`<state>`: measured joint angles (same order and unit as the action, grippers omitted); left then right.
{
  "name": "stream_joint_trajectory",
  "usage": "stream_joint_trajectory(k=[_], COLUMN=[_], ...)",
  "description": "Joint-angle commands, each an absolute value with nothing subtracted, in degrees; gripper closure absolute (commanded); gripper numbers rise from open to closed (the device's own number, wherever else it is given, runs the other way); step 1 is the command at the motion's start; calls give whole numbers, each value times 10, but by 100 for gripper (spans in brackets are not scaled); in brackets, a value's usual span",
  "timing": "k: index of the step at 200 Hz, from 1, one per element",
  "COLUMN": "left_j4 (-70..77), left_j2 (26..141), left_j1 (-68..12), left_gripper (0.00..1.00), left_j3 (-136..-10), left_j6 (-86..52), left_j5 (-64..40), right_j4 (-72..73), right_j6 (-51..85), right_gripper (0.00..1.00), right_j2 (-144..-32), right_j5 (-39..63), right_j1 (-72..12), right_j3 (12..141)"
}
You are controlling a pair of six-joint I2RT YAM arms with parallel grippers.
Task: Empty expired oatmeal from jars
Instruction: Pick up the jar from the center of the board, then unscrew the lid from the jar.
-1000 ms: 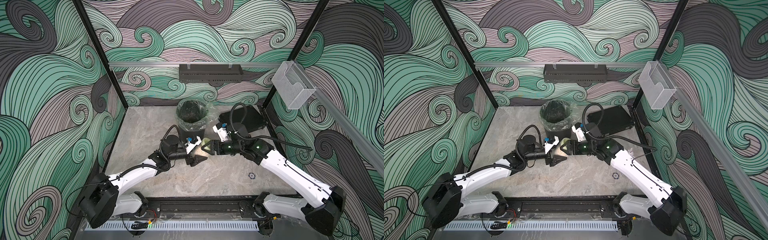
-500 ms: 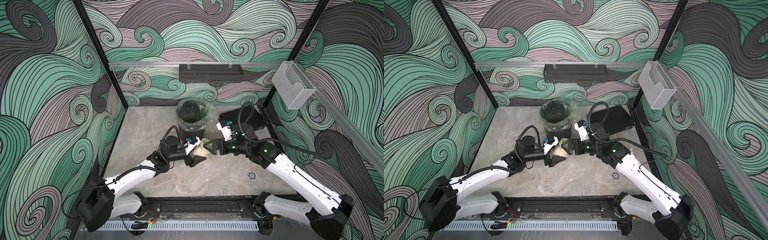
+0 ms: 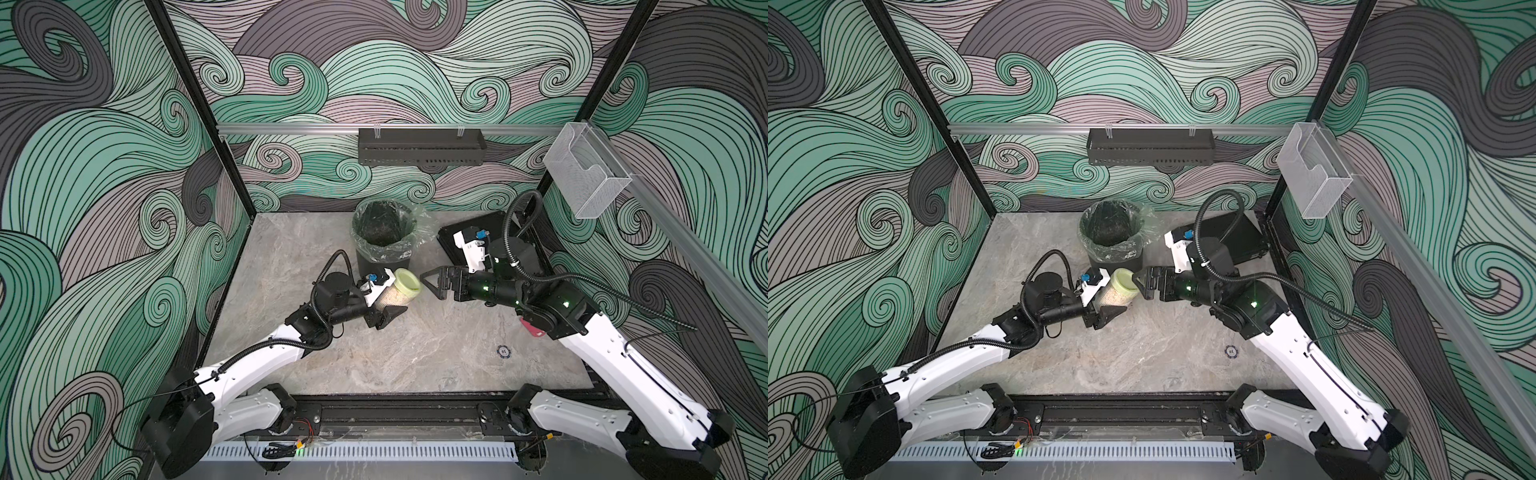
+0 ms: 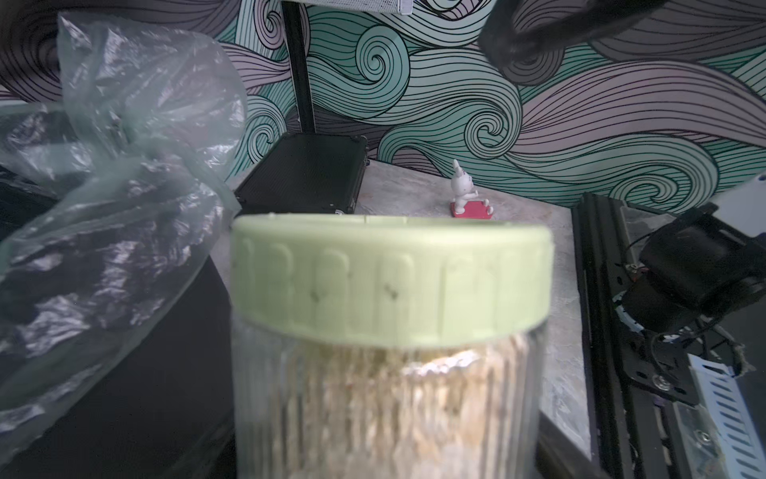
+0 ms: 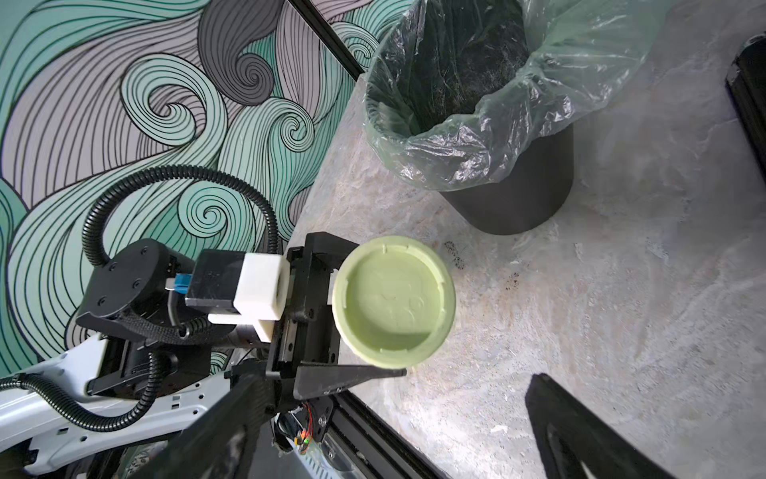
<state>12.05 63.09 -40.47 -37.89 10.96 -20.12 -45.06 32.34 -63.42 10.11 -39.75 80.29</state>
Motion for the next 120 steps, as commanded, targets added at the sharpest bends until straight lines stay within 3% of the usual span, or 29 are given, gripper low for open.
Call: stream_joint_trajectory(k=[1,28,82,120], left_j4=[118,115,286,375], left_j2=[592,581,583,605], left_j1=[-423,-430,-469,-490], left_gripper=[100,100,100,100], left_j3=[-434,-431,-385,-380], left_j6=[242,360,529,604], left_j5=[-155,-109,83,124], right_j4=[-593,-625,-626,-575], right_j6=[318,402,606,689], right_gripper=[1,1,1,1], right_j2=[-669,-684,-680,-705], right_j5=[70,105,80,107], right_j1=[-397,-397,-402,-405], right_j3=[900,950,950,946])
